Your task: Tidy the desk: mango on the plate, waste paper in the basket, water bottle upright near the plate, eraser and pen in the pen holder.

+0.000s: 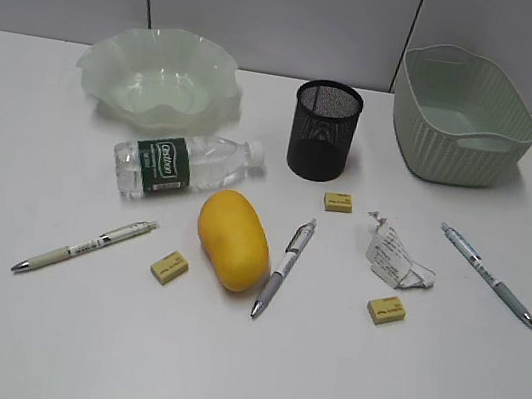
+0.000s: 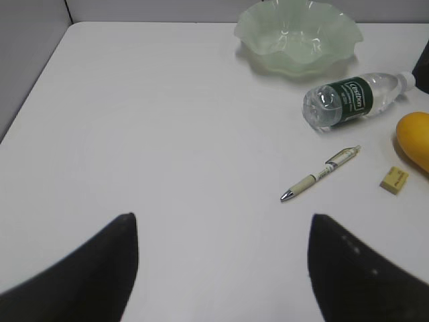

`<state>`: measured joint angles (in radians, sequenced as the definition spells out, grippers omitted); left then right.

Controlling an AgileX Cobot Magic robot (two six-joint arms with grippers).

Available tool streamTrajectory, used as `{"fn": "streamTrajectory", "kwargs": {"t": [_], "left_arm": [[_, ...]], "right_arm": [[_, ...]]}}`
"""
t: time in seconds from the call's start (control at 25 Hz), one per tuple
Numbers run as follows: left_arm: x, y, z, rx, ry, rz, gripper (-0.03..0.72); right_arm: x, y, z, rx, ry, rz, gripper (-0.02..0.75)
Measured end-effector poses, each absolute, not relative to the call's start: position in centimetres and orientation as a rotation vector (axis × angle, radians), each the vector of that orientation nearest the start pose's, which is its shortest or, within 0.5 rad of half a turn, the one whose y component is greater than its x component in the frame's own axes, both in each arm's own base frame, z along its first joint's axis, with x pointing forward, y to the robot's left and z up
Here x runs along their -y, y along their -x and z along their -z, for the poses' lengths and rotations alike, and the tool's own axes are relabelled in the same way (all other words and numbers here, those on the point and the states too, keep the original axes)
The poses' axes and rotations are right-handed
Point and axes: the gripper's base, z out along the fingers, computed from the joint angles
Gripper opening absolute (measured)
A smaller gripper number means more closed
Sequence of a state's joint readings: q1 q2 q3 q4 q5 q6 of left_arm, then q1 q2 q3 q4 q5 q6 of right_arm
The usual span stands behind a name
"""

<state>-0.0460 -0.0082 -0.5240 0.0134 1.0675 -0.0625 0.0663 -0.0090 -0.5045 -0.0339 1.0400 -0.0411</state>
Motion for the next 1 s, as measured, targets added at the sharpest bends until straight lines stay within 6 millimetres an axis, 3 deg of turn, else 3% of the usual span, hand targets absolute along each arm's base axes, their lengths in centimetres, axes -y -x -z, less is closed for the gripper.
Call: {"fn": "streamTrajectory", "kwargs": {"t": [1.0], "left_arm": [[-0.03,0.7,-28.34,-2.034,0.017,0.068,0.561]], "right_arm": [[0.31,0.58,-28.02,-2.007,0.106,0.024,0.509]]}}
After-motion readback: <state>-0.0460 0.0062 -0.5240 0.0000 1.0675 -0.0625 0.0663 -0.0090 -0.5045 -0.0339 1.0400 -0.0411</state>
